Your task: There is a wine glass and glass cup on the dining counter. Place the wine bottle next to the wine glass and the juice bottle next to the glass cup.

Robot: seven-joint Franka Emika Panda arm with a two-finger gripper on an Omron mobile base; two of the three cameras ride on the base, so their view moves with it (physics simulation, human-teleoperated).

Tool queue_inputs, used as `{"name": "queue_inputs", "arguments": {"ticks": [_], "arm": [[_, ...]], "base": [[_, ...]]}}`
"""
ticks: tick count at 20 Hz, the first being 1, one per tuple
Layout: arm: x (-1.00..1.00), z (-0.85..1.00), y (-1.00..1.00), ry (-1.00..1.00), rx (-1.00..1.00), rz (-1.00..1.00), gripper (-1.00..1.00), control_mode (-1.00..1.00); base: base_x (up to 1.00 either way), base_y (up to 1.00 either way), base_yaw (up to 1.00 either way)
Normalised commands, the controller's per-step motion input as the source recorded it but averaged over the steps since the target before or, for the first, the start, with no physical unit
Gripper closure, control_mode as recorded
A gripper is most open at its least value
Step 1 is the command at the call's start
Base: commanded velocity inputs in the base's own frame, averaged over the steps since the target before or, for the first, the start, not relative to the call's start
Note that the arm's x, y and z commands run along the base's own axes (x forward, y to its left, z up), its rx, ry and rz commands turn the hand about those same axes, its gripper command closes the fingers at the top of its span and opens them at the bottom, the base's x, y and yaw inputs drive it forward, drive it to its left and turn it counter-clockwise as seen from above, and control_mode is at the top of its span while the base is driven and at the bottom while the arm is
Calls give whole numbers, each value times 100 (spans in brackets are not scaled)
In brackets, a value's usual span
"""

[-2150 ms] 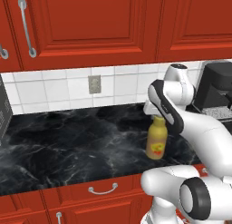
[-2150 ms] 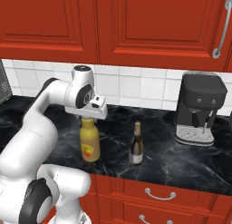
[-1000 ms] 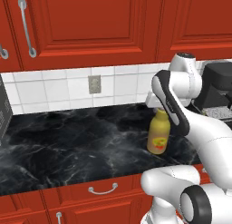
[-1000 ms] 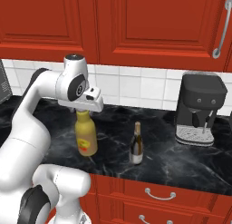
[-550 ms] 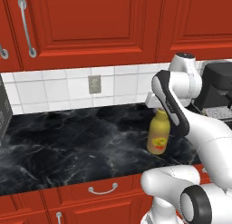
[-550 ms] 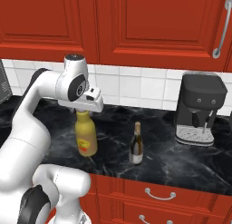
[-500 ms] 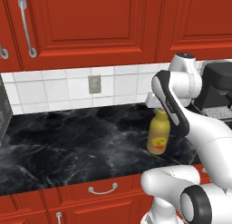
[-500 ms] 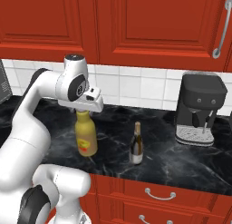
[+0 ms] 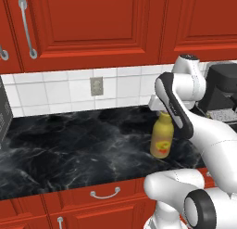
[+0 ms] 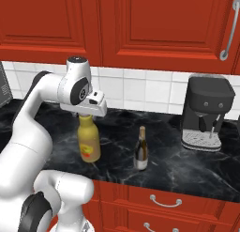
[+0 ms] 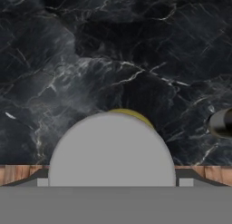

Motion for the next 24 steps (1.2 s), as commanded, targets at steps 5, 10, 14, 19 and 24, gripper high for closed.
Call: {"name": "queue_inputs", "arguments": {"ticks": [5, 10, 14, 19, 24], "arm": [[0, 0, 0, 0, 0, 0, 100, 100], [0, 0, 0, 0, 0, 0, 100, 100], [0, 0, 0, 0, 0, 0, 100, 100], [0, 0, 0, 0, 0, 0, 100, 100], [0, 0, 0, 0, 0, 0, 100, 100]], "base": [[0, 0, 0], [-14, 1, -2], [-59, 11, -7], [-55, 18, 39], [-35, 19, 67]]}}
